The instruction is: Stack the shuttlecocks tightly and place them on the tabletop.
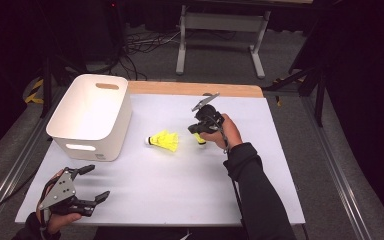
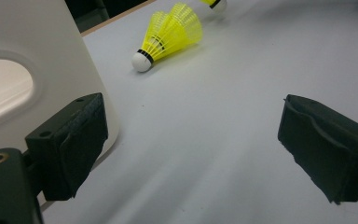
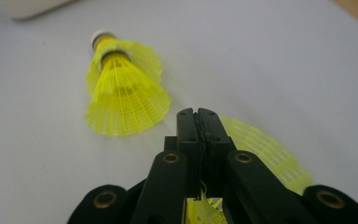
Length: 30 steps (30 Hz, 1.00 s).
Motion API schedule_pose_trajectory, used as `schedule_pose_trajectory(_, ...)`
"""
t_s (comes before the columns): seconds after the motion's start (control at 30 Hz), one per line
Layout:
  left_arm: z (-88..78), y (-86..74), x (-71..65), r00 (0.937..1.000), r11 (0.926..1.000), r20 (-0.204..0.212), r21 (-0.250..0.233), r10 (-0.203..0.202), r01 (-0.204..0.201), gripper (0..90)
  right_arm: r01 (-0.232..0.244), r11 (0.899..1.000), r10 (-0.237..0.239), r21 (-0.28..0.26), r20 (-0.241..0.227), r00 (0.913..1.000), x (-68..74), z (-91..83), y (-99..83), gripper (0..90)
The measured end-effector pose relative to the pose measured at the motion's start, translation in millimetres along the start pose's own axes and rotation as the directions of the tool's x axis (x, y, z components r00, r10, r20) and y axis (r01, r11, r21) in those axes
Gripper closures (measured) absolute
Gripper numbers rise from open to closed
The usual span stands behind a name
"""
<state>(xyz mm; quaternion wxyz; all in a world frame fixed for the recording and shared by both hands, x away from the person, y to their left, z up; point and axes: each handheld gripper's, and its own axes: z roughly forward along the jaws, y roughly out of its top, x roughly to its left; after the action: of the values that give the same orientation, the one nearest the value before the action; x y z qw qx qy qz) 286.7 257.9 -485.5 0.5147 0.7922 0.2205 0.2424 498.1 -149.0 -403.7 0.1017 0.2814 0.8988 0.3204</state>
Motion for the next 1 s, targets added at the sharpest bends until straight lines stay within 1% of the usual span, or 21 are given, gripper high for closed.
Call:
schedule_pose_trajectory(0.03,0.1,0.0,0.1,1.0000,1.0000,-0.003,0.001,0.000,0.000,9.1,-0.006,0.999,0.006,-0.039,0.016,0.9999,1.7,-2.1,0.3,89.2)
schedule_pose_trajectory(0.07,0.1,0.0,0.0,1.0000,1.0000,-0.004,0.001,-0.001,0.001,8.8,-0.016,0.996,0.018,-0.084,0.030,0.9994,3.8,-3.6,0.2,89.2)
schedule_pose_trajectory(0.1,-0.2,0.1,0.0,1.0000,1.0000,-0.006,0.000,-0.001,0.001,8.8,0.000,0.989,0.007,-0.151,0.044,0.9990,9.2,-3.3,-1.9,88.9)
schedule_pose_trajectory(0.17,-0.8,0.2,0.0,1.0000,1.0000,-0.009,-0.001,0.002,-0.002,8.8,-0.011,0.978,0.021,-0.210,0.047,0.9987,14.3,-1.3,-6.6,88.8)
schedule_pose_trajectory(0.2,-0.8,0.2,0.0,1.0000,1.0000,-0.009,-0.001,0.002,-0.002,8.8,-0.011,0.978,0.021,-0.210,0.047,0.9987,14.3,-1.3,-6.6,88.8)
schedule_pose_trajectory(0.23,-0.8,0.2,0.1,1.0000,1.0000,-0.009,0.000,0.002,-0.002,8.8,-0.012,0.971,0.025,-0.239,0.050,0.9984,19.0,1.6,-12.7,88.7)
schedule_pose_trajectory(0.27,-0.6,0.0,-0.1,1.0000,1.0000,-0.009,0.000,-0.001,0.001,8.8,-0.012,0.971,0.025,-0.239,0.050,0.9984,19.0,1.6,-12.7,88.7)
schedule_pose_trajectory(0.33,-0.2,0.0,-0.3,0.9999,1.0000,-0.010,0.003,0.002,-0.002,8.8,-0.032,0.963,0.048,-0.267,0.054,0.9974,21.2,4.6,-22.0,88.4)
schedule_pose_trajectory(0.37,0.0,0.0,-0.4,1.0000,1.0000,-0.009,0.003,0.002,-0.002,8.8,-0.041,0.960,0.056,-0.277,0.048,0.9973,21.9,4.9,-24.6,88.1)
schedule_pose_trajectory(0.4,0.0,0.1,-0.3,0.9999,1.0000,-0.011,0.004,0.005,-0.005,8.8,-0.054,0.955,0.069,-0.292,0.041,0.9968,22.5,4.8,-28.7,87.4)
schedule_pose_trajectory(0.43,0.0,0.2,-0.5,0.9999,1.0000,-0.011,0.004,0.003,-0.003,8.8,-0.061,0.952,0.077,-0.301,0.043,0.9961,23.2,4.5,-31.0,86.8)
schedule_pose_trajectory(0.5,-0.1,0.1,-0.5,0.9999,1.0000,-0.011,0.003,0.001,-0.001,8.8,-0.064,0.947,0.081,-0.315,0.041,0.9959,24.0,2.8,-36.4,85.5)
schedule_pose_trajectory(0.53,0.0,0.2,-0.3,0.9999,1.0000,-0.012,0.006,0.006,-0.006,8.9,-0.073,0.943,0.093,-0.324,0.046,0.9946,24.5,1.4,-40.9,84.8)
schedule_pose_trajectory(0.57,0.2,0.2,-0.5,0.9999,1.0000,-0.013,0.006,0.006,-0.006,8.9,-0.075,0.942,0.095,-0.327,0.046,0.9944,24.5,0.5,-43.1,84.5)
schedule_pose_trajectory(0.6,0.4,0.2,-0.7,0.9999,1.0000,-0.013,0.007,0.006,-0.006,8.9,-0.081,0.939,0.098,-0.333,0.034,0.9946,24.7,-1.5,-46.8,83.7)
schedule_pose_trajectory(0.63,0.4,0.3,-0.9,0.9999,1.0000,-0.013,0.007,0.006,-0.006,8.9,-0.081,0.938,0.099,-0.337,0.039,0.9943,24.9,-3.4,-49.8,82.9)
schedule_pose_trajectory(0.73,0.4,0.3,-1.2,0.9999,0.9999,-0.013,0.009,0.006,-0.006,8.9,-0.093,0.934,0.109,-0.345,0.029,0.9936,25.3,-9.5,-59.0,78.6)
schedule_pose_trajectory(0.77,0.7,0.2,-1.3,0.9999,0.9999,-0.013,0.010,0.003,-0.003,8.9,-0.094,0.933,0.112,-0.347,0.032,0.9932,25.3,-11.7,-62.2,78.6)
schedule_pose_trajectory(0.83,1.3,0.1,-1.4,0.9999,0.9999,-0.011,0.012,0.005,-0.004,8.9,-0.098,0.934,0.113,-0.344,0.024,0.9933,24.8,-15.0,-68.3,77.5)
schedule_pose_trajectory(0.9,1.5,0.2,-1.5,0.9999,0.9999,-0.011,0.014,0.006,-0.006,8.9,-0.103,0.937,0.119,-0.333,0.029,0.9924,24.0,-19.0,-75.5,75.9)
schedule_pose_trajectory(1.0,1.4,0.5,-2.1,0.9999,0.9999,-0.014,0.012,0.009,-0.009,8.9,-0.102,0.940,0.120,-0.326,0.034,0.9922,22.6,-23.1,-80.4,74.7)
